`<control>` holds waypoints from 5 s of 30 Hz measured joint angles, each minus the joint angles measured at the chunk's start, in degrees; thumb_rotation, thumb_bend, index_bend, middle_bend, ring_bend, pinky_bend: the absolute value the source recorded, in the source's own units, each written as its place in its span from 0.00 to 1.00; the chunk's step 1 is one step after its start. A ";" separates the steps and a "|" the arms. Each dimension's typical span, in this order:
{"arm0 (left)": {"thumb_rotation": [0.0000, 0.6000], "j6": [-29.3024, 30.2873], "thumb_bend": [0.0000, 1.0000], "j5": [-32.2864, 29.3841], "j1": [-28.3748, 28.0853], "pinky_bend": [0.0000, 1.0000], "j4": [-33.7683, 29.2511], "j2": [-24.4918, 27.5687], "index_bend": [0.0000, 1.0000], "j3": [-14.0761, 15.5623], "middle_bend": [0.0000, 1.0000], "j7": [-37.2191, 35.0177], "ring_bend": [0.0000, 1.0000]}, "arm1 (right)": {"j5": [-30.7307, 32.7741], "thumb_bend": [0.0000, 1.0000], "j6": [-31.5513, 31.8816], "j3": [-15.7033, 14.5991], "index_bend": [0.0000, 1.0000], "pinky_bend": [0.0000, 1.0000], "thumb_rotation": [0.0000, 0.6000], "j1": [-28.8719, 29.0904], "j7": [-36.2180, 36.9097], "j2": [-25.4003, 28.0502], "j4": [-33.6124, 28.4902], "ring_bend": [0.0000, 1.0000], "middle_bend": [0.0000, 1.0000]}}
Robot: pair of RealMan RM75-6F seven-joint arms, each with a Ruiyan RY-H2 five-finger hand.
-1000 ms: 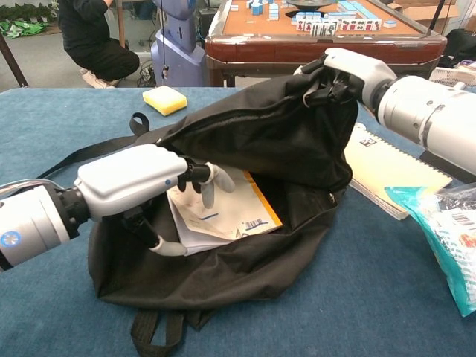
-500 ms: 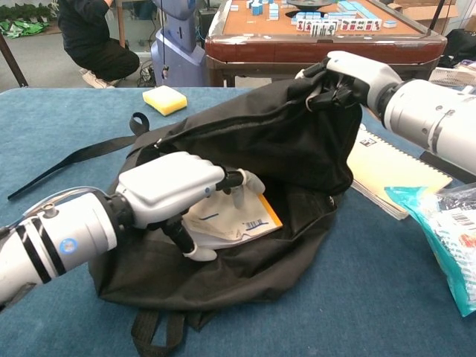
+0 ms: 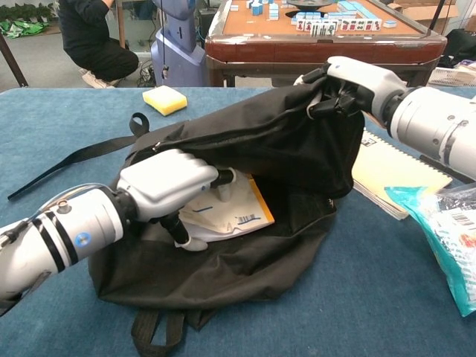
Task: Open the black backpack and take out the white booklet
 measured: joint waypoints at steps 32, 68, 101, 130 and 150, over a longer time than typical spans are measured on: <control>1.00 3.90 0.26 -7.31 -0.07 0.34 5.91 -2.63 0.37 -2.26 0.40 2.97 0.33 | 0.89 0.89 -1.88 0.22 0.57 0.34 1.00 0.45 -0.32 -0.68 0.18 0.31 0.36; 1.00 7.67 0.33 -3.33 -0.71 0.42 12.90 -4.93 0.53 -1.36 0.54 -5.63 0.43 | 16.33 0.89 -7.57 11.56 0.57 0.34 1.00 5.93 7.28 -1.92 9.18 0.31 0.35; 1.00 27.85 0.61 8.30 -0.42 0.75 28.05 -8.48 0.86 -0.88 0.96 -37.79 0.74 | 18.02 0.88 -10.47 11.98 0.57 0.34 1.00 6.79 10.39 -2.03 12.27 0.31 0.35; 1.00 28.62 0.61 -0.40 9.00 0.75 -16.05 17.06 0.83 -6.40 0.96 -53.33 0.74 | 3.91 0.87 -9.25 3.95 0.57 0.34 1.00 2.31 12.63 -2.39 8.34 0.28 0.35; 1.00 32.04 0.61 -5.33 8.23 0.75 -12.86 19.56 0.83 -18.90 0.96 -51.92 0.74 | -7.72 0.51 -10.17 -4.26 0.29 0.21 1.00 -0.39 11.72 1.35 2.59 0.12 0.19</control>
